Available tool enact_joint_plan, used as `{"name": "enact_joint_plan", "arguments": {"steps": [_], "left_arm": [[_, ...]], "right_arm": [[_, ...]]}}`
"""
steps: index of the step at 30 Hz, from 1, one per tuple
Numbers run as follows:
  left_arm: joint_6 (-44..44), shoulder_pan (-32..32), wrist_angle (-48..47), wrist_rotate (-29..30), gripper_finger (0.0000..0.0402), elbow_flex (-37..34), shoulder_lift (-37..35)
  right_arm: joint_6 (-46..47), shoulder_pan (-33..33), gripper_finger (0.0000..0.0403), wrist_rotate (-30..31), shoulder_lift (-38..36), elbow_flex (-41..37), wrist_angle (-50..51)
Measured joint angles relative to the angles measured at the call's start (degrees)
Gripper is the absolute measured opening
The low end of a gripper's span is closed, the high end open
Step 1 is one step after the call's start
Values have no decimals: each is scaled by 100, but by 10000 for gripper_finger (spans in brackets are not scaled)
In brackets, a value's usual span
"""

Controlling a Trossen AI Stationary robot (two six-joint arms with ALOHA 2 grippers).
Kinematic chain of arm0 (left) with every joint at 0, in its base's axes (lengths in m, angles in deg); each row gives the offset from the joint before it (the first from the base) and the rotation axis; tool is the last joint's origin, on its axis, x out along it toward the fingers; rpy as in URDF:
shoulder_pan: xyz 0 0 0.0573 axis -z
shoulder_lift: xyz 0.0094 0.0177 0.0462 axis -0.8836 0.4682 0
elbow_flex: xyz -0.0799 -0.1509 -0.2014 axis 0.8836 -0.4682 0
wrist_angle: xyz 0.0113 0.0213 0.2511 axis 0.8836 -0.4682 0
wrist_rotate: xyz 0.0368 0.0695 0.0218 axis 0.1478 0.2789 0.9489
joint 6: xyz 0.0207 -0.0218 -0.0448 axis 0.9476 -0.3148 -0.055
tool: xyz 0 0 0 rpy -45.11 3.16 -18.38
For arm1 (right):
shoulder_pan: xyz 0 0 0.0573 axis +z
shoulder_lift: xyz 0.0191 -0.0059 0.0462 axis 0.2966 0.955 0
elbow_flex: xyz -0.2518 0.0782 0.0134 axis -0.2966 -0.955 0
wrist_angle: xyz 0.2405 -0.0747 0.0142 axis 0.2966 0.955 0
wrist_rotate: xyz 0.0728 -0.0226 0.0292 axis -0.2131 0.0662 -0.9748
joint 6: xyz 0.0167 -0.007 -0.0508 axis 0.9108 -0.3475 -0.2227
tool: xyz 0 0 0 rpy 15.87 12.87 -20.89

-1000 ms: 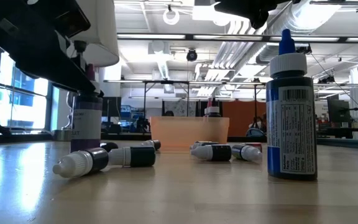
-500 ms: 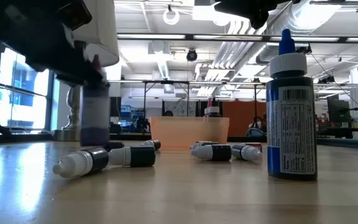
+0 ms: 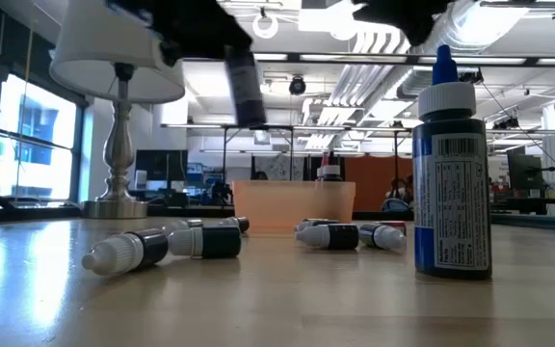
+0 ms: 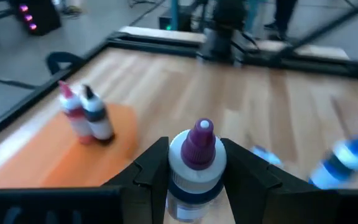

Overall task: Pick & Place food coloring
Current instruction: Put the large violet food coloring bottle into the bin

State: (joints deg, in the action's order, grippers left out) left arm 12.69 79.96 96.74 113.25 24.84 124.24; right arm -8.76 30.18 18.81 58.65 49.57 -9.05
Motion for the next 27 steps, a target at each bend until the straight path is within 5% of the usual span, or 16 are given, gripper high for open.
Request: {"name": "enact_joint_plan", "arguments": {"steps": [10,21,27], "left_arm": [[199,-1670,850,-1315,121,653,1115],[664,-2399,712,-1485,121,2208,2890],[656,-2388,185,-1601,121,2768,3265]], "right_arm": [[1657,74,133,1390,-1125,-256,3292],[1749,-20,133,1848,-1808,-619,3219],[1725,-17,133,1797,-1849,-619,3171]]}}
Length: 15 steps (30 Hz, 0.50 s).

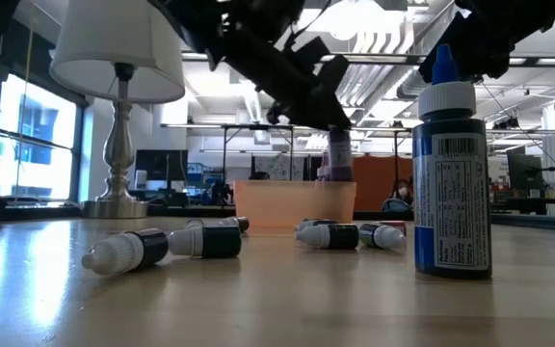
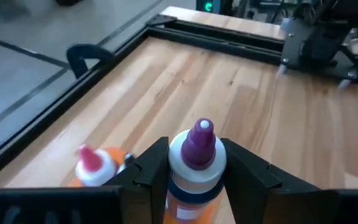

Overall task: Pick & Place food coloring
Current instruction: Put the large violet food coloring bottle into the bin

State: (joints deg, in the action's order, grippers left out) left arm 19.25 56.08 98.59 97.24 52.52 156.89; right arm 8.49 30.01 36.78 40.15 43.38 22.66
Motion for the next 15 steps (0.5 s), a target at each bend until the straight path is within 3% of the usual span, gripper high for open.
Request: {"name": "enact_joint_plan", "arguments": {"steps": [15], "left_arm": [[-153,-2,-385,0,121,47,183]], "right_arm": [[-11,2,133,-4,5,0,-59]]}}
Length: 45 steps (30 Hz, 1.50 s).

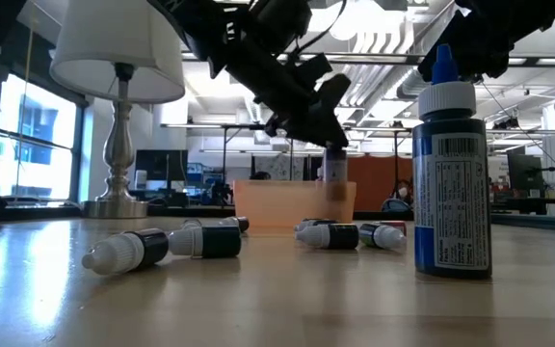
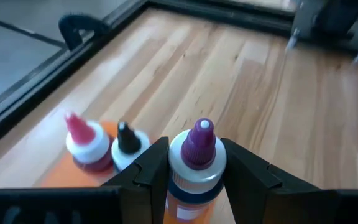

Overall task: Pick & Place food coloring
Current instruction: Put the large violet food coloring bottle into the bin, then put the large blue food coloring bottle into the bin

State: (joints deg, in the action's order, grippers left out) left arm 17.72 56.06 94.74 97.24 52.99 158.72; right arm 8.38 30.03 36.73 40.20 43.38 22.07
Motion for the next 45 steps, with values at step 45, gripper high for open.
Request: {"name": "enact_joint_plan", "arguments": {"steps": [45], "left_arm": [[306,9,-2632,-1574,152,6,-2869]], "right_arm": [[-873,0,133,-1257,579,0,-1206]]}}
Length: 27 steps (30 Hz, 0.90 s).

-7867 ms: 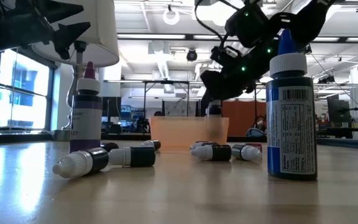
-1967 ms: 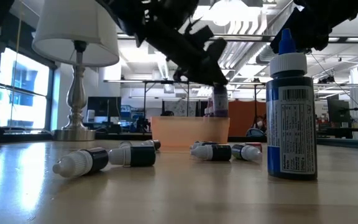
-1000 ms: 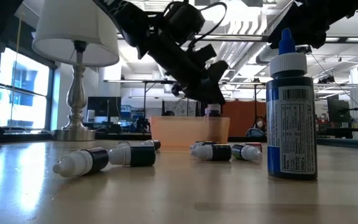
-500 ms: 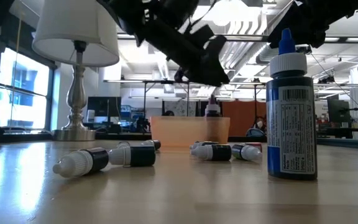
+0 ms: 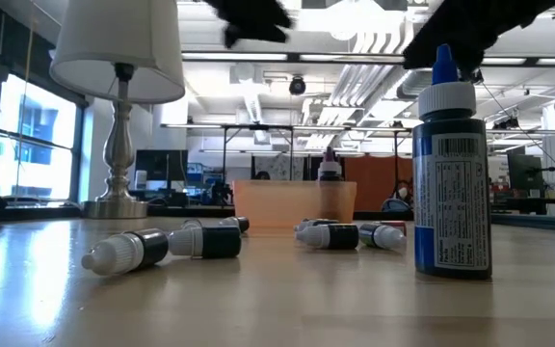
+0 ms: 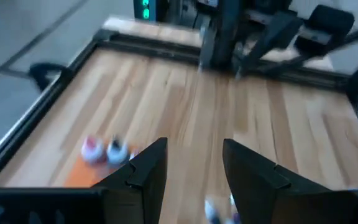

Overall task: Pick & Place food coloring
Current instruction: Put the large blue food coloring bottle into the bin

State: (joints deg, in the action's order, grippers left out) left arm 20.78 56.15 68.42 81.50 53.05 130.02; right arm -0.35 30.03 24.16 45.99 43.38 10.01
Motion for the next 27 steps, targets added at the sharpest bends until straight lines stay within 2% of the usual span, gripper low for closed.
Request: {"name": "enact_joint_plan", "arguments": {"steps": [2,7,11,13,16,19,23,27], "left_arm": [[-25,71,-784,16,152,-22,-454],[-334,606,-1680,239,152,-294,-1263],[-721,1403,-1567,776,152,-1038,-1800],[-969,1867,-1381,1232,152,-1488,-1968],[-1177,2427,-977,1747,152,-2108,-2150],[-1259,2832,-489,1962,152,-2450,-2219],[-1263,3105,-194,2229,152,-2594,-2219],[-1277,3153,102,2353,152,-2593,-2221]], "right_arm": [[-336,2,133,-508,282,0,-503],[-1281,2,133,-1919,1258,0,-2078],[-1894,60,133,-3493,2127,1,-3224],[-1876,189,133,-3970,2490,1,-3724],[-1774,478,133,-3995,2952,7,-4314],[-1781,861,133,-3802,3405,7,-4597],[-1820,1241,133,-3724,3881,4,-4805],[-1746,1436,133,-3283,4232,4,-4854]]}}
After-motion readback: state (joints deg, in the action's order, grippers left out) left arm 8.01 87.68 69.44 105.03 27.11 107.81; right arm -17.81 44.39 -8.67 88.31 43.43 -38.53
